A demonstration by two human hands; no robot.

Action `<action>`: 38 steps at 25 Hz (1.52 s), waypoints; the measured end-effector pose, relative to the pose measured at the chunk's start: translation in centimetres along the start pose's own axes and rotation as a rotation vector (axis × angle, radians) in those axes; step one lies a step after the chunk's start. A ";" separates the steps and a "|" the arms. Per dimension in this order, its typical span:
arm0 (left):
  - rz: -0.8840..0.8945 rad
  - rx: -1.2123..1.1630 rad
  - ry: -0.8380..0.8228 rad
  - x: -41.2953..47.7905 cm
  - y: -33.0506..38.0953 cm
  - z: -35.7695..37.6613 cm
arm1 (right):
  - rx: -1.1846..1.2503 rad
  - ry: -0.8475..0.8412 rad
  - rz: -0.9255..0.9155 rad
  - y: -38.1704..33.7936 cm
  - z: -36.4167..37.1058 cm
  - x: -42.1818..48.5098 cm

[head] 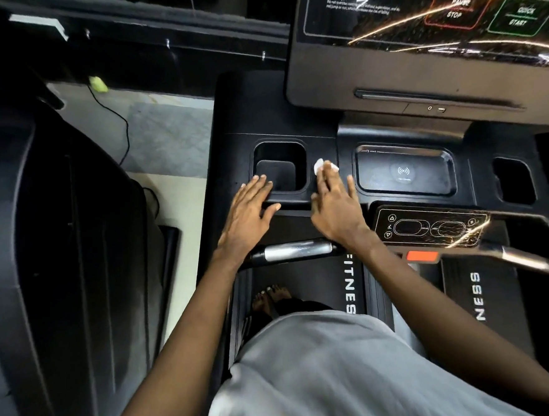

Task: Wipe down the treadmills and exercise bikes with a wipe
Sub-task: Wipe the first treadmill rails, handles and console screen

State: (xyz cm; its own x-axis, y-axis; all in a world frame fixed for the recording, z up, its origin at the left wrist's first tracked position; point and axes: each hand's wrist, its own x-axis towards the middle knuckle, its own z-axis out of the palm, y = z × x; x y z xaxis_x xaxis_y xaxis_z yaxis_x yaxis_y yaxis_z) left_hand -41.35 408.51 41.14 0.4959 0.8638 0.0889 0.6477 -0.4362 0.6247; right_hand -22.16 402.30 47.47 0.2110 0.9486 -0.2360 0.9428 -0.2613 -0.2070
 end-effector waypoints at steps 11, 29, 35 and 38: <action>-0.088 -0.008 0.017 0.6 -1.7 -1.0 | 0.007 -0.093 0.091 -2.3 -1.2 7.5; 0.052 -0.096 -0.079 0.8 0.6 0.2 | -0.151 -0.146 0.187 -0.8 -1.4 2.8; 0.036 -0.053 -0.084 1.4 3.0 1.4 | -0.137 -0.266 0.089 -1.0 -2.2 0.1; 0.031 -0.039 -0.096 1.8 4.3 2.0 | -0.147 -0.306 0.134 0.3 -3.5 3.2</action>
State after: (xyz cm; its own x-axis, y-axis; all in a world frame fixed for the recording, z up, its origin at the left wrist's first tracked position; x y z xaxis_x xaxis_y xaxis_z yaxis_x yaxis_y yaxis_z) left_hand -36.50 407.70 42.43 0.5699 0.8210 0.0355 0.6089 -0.4509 0.6526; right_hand -20.32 405.87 50.00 0.2691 0.8046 -0.5294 0.9438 -0.3299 -0.0217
